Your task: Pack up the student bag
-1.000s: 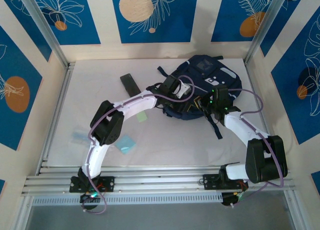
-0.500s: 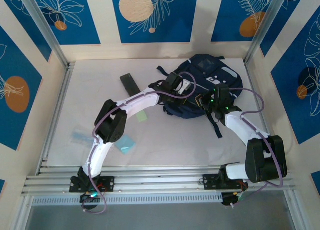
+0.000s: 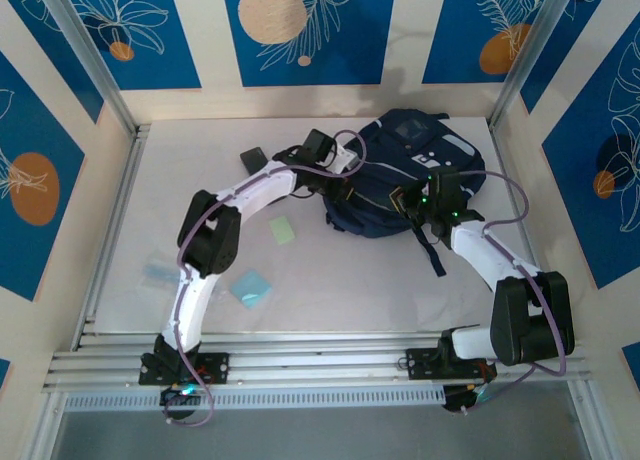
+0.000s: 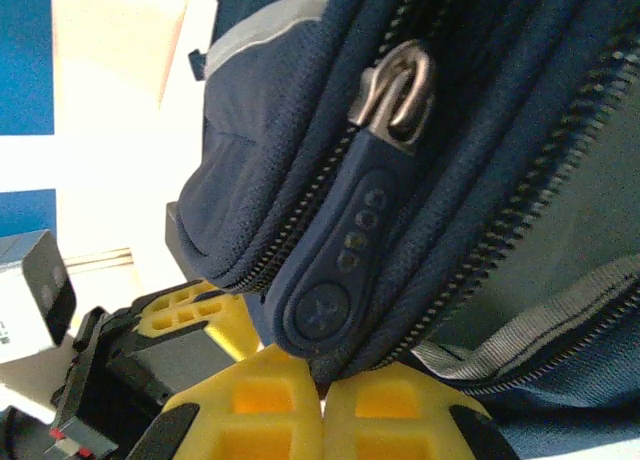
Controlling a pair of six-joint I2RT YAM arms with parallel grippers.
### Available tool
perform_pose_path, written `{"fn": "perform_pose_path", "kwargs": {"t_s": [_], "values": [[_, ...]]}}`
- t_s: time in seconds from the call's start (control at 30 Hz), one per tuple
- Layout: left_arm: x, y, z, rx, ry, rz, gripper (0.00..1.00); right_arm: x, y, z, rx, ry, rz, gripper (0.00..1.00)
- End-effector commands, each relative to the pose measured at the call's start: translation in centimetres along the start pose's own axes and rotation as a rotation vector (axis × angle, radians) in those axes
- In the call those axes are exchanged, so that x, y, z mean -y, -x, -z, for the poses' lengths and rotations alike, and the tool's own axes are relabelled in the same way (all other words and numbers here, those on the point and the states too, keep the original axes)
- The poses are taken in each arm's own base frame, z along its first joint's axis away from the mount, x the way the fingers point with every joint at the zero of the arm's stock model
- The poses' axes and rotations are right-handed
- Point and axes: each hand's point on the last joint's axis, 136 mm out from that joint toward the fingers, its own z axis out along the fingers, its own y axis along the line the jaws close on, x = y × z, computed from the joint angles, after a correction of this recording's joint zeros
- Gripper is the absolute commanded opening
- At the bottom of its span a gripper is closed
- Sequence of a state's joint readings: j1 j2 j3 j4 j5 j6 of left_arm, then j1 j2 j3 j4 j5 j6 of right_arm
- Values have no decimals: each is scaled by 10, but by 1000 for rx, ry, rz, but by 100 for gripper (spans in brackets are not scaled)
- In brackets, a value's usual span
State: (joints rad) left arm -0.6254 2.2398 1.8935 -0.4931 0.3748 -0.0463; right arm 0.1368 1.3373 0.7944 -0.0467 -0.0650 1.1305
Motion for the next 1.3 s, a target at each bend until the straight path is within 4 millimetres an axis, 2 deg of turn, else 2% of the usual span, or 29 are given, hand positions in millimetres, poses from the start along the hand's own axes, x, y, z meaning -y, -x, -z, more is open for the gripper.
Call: {"fn": "perform_pose_path", "kwargs": {"t_s": [0.0, 0.1, 0.17, 0.37, 0.5, 0.6, 0.63, 0.7, 0.77, 0.87, 0.97, 1.1, 1.2, 1.27], "values": [[17, -1, 19, -19, -75, -38, 0, -28, 12, 11, 8, 82, 102, 0], [29, -12, 28, -26, -116, -43, 0, -25, 17, 12, -22, 82, 131, 0], [45, -21, 37, -33, -175, -49, 0, -19, 23, 14, -26, 72, 150, 0], [112, -38, 66, -28, -336, -91, 0, 4, 56, 20, 21, 3, 178, 0], [141, -33, 66, -9, -396, -94, 0, 4, 70, 20, 18, 32, 143, 0], [144, -24, 53, -1, -383, -82, 0, -1, 67, 24, -6, 58, 102, 0], [144, -19, 48, 4, -368, -72, 0, -1, 63, 27, -17, 67, 78, 8], [140, -9, 39, 23, -340, -45, 0, -1, 54, 37, -29, 73, 28, 36], [136, 2, 34, 55, -308, -27, 0, 0, 44, 48, -33, 81, -10, 58], [127, 18, 31, 106, -257, 6, 0, 12, 23, 62, -48, 72, -72, 80], [125, 35, 34, 164, -235, 29, 0, 25, 0, 68, -84, 78, -138, 88], [128, 51, 41, 212, -239, 59, 0, 53, -33, 60, -143, 95, -249, 94], [132, 58, 45, 229, -263, 82, 0, 62, -44, 52, -132, 104, -258, 97], [136, 58, 46, 229, -288, 99, 0, 60, -47, 45, -128, 127, -229, 99]]}}
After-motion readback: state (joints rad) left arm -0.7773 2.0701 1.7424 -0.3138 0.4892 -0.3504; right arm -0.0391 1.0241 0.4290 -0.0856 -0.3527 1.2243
